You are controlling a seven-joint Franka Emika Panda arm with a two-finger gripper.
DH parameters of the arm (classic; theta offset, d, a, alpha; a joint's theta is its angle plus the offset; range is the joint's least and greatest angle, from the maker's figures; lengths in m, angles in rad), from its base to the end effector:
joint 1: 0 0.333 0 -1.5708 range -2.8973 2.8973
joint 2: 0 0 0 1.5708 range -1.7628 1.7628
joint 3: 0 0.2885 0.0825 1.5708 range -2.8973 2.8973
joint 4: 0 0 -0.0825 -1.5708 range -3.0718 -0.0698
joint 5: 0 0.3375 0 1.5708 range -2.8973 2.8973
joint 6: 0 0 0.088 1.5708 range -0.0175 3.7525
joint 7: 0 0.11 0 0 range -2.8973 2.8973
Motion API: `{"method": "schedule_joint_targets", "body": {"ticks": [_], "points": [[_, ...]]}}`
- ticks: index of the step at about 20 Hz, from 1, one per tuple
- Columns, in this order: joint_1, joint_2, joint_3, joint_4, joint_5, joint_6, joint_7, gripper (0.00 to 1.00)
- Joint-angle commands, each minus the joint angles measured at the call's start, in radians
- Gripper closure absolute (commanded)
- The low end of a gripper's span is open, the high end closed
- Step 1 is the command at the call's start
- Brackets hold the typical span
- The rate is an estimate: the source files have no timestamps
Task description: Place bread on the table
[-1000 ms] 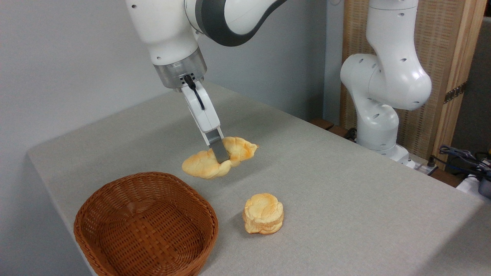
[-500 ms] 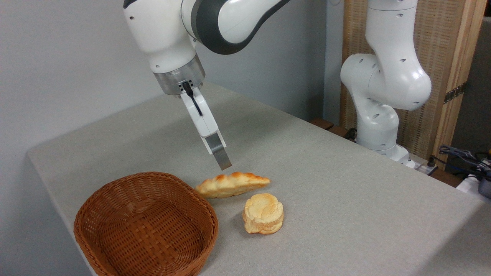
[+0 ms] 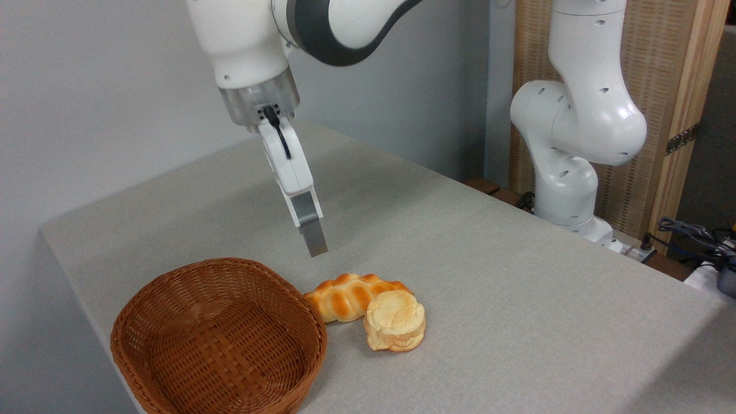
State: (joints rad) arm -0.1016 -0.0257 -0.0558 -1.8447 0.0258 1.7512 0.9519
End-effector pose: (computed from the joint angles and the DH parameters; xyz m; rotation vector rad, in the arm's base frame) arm 0.4970 -0.0767 0.5049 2.6629 -1.6598 -0.1144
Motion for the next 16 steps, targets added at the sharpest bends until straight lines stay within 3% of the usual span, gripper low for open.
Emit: {"method": "schedule_joint_targets", "body": {"ticks": [1, 5, 9, 10, 16], "points": [[0.002, -0.011, 0.03, 0.058, 0.0, 0.017, -0.027, 0.0], [0.003, -0.008, 0.089, 0.081, -0.009, 0.134, -0.165, 0.0], [0.003, -0.005, 0.142, 0.081, -0.124, 0.139, -0.165, 0.0], [0.003, -0.005, 0.143, 0.081, -0.132, 0.137, -0.163, 0.0], [0.002, -0.003, 0.143, 0.081, -0.118, 0.136, -0.153, 0.0]]}}
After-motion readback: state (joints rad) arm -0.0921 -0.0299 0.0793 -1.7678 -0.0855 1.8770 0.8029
